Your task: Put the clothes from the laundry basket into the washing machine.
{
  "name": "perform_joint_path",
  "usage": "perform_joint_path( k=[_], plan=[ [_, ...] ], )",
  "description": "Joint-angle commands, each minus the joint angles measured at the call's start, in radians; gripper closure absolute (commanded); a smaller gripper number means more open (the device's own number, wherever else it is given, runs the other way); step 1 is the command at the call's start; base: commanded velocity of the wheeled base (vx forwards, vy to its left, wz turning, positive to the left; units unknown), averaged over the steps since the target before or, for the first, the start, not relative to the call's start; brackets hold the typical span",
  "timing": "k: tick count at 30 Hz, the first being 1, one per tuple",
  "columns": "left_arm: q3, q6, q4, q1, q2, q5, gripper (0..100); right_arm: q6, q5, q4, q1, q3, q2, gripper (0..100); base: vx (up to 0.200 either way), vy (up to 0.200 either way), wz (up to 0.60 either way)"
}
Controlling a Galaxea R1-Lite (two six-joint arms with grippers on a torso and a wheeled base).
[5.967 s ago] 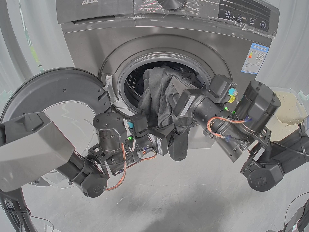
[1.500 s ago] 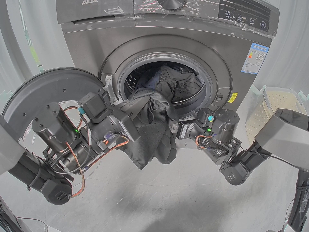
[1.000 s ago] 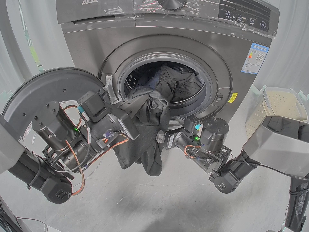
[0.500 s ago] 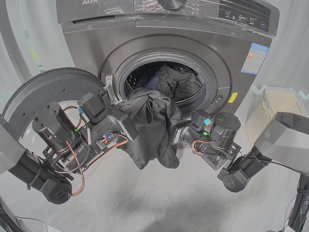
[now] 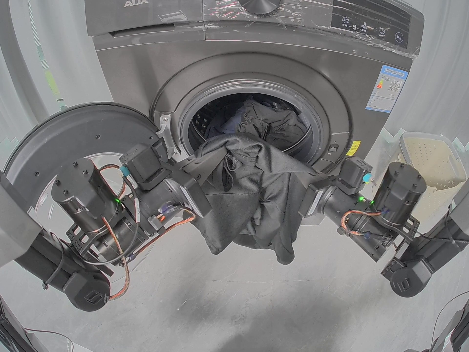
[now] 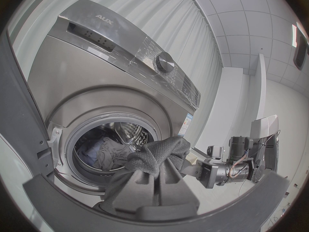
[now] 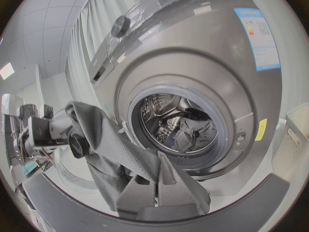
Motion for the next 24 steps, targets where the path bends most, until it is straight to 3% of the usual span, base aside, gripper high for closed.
perform_joint_path(
  k=[1, 17, 18, 24],
  plan=[
    [-0.002, 0.0, 0.0, 0.001, 0.006, 0.0, 100, -0.001, 0.002, -0.001, -0.012, 0.016, -0.068, 100, 0.0, 0.0, 0.0],
    [0.02, 0.001, 0.0, 0.005, 0.012, 0.005, 100, -0.001, 0.002, -0.002, -0.025, 0.015, -0.114, 100, 0.0, 0.0, 0.0],
    [0.04, 0.001, 0.0, 0.007, 0.021, 0.003, 0, -0.003, 0.003, -0.004, -0.022, 0.012, -0.115, 100, 0.0, 0.0, 0.0],
    [0.069, 0.003, 0.0, 0.053, 0.089, 0.006, 0, -0.003, 0.017, -0.004, -0.012, 0.007, -0.137, 100, 0.0, 0.0, 0.0]
  ],
)
